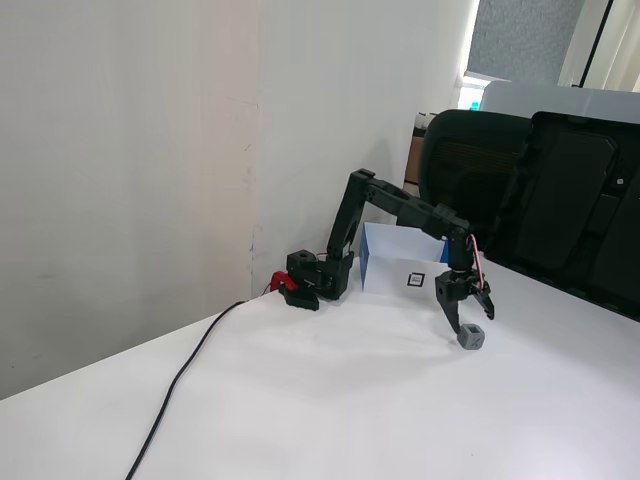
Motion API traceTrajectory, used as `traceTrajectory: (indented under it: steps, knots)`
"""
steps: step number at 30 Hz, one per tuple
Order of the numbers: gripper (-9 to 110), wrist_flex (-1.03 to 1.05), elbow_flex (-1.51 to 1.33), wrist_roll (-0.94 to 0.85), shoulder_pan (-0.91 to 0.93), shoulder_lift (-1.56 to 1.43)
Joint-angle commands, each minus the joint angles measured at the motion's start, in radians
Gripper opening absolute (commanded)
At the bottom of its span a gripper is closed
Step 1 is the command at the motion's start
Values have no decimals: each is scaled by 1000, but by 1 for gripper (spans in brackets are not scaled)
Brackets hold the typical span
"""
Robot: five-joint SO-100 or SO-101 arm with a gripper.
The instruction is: Grasp the gray block and put it in the box.
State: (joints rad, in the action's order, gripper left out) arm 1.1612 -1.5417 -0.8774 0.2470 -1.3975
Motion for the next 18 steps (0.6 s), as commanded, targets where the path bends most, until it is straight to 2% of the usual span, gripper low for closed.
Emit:
traceTrajectory:
  steps: [1, 18]
  knots:
    - [36, -25, 28, 18, 20, -18]
    - [35, -84, -84, 95, 66, -23]
